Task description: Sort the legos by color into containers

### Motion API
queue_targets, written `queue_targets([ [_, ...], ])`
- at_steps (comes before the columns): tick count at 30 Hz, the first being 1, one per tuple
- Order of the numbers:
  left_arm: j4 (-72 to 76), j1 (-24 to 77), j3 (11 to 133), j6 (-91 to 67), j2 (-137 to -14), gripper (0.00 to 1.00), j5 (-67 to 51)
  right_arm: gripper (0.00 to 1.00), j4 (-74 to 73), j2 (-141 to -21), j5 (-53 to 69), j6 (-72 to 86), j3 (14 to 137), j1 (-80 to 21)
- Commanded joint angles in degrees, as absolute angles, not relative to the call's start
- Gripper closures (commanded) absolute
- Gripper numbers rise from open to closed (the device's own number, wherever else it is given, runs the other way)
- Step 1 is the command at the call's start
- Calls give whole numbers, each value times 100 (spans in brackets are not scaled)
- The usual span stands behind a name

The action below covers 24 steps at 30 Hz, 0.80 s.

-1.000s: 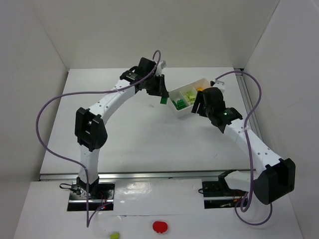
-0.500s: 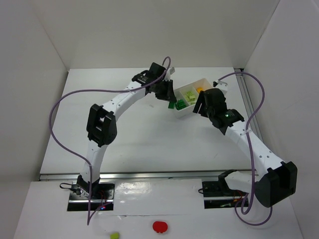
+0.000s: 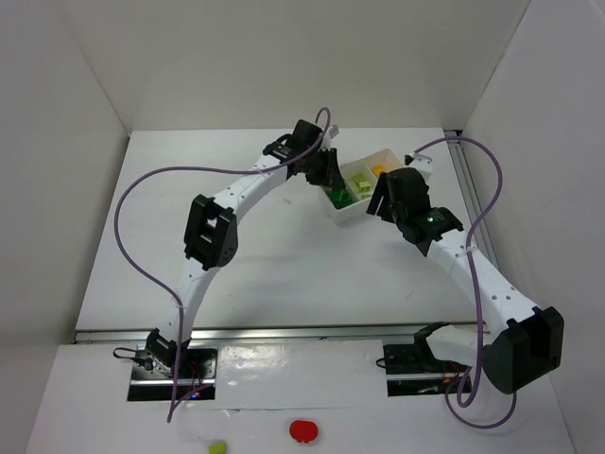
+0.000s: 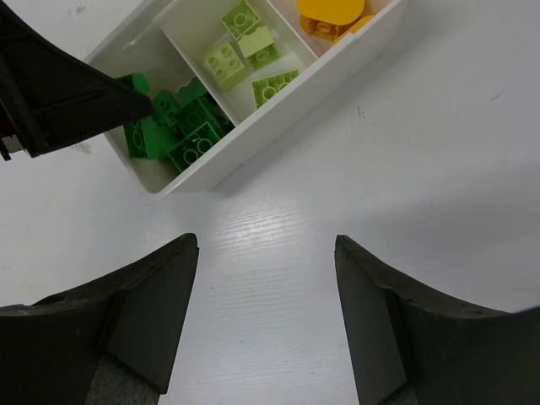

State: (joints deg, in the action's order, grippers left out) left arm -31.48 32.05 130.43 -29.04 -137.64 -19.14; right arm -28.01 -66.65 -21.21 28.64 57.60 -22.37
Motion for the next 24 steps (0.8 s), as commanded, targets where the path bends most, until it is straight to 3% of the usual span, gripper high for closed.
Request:
queue_targets([
  [1, -3005, 3173, 13420, -3041, -13904, 48, -2101, 27, -2698, -6556, -2347, 2821, 5722, -2285],
  [3, -3006, 3173, 13421, -3041, -13904, 37, -2048, 27, -2698, -6557, -2347, 2821, 5774, -2285],
  [7, -3006, 3173, 13368, -2971, -13527, 25, -2101, 25, -2585, -6618, -2347, 2821, 5774, -2285],
  [10, -2953, 3173, 13237, -2848, -13114, 25, -2101, 18, -2522, -6618, -2408, 2760, 5827, -2285],
  [11, -2953, 3173, 13115, -2795, -12983, 25, -2101, 6, -2575, -6696, -2478, 2821, 5897, -2285],
  [12, -2953, 3173, 13009, -2795, -12825, 25, -2101, 1, -2671, -6758, -2574, 2821, 5984, -2285],
  [17, -2514, 3112, 11850, -2611, -11316, 25, -1829, 0, -3049, -6995, -3417, 3303, 6213, -2285],
  [24, -2452, 2761, 10250, -2110, -9810, 25, -1346, 0, -2875, -6768, -3577, 3480, 5925, -2285],
])
